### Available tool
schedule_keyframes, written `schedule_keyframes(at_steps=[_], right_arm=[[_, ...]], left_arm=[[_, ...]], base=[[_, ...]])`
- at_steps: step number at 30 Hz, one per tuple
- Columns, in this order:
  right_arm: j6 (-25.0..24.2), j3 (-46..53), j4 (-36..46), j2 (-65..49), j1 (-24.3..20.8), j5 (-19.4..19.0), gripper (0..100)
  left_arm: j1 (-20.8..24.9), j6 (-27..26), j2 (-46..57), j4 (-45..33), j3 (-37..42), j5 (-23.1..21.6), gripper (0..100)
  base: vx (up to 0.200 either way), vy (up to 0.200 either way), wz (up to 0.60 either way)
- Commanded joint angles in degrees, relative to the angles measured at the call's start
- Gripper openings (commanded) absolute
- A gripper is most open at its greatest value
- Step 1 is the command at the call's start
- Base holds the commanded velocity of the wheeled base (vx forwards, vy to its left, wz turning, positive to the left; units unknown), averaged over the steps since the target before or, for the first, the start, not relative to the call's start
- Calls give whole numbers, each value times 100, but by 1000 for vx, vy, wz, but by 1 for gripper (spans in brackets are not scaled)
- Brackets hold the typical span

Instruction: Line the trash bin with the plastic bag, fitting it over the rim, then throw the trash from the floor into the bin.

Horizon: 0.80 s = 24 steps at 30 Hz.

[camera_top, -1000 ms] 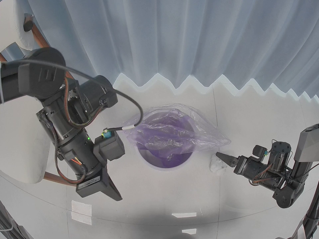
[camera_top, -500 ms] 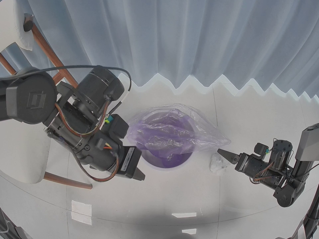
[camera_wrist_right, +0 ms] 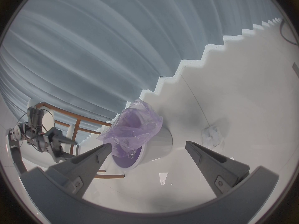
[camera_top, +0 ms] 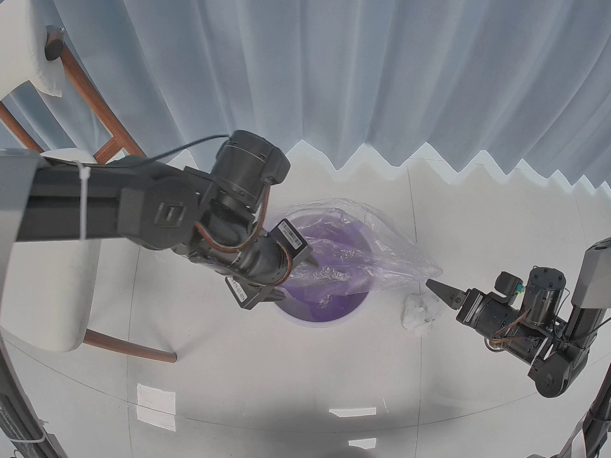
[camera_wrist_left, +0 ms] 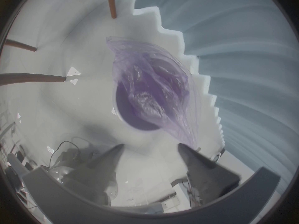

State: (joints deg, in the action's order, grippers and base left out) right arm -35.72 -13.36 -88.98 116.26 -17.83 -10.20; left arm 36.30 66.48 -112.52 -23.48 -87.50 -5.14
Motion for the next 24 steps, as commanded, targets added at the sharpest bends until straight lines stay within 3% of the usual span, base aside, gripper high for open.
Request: schedule_keyframes(at_steps=[1,6,12,20,21,24], right_arm=[[-5,114,-67,-104,8,141,100],[3,123,-67,-112,8,168,100],[21,229,-67,-192,8,168,100],[65,246,-67,-200,8,168,100],[83,246,-67,-200,8,168,100],[100,246,-67,-200,-1,168,100]], left_arm=[[-97,120,-1035,239,-636,383,100],[-255,120,-1413,221,-1067,391,100],[-510,199,-2125,-667,-2614,365,100],[-616,261,-2942,-1607,-2709,321,100],[-607,261,-3022,-1651,-2709,312,0],[-581,261,-3294,-1941,-2709,321,0]], base=[[0,0,0],[0,0,0],[0,0,0],[0,0,0],[0,0,0],[0,0,0]])
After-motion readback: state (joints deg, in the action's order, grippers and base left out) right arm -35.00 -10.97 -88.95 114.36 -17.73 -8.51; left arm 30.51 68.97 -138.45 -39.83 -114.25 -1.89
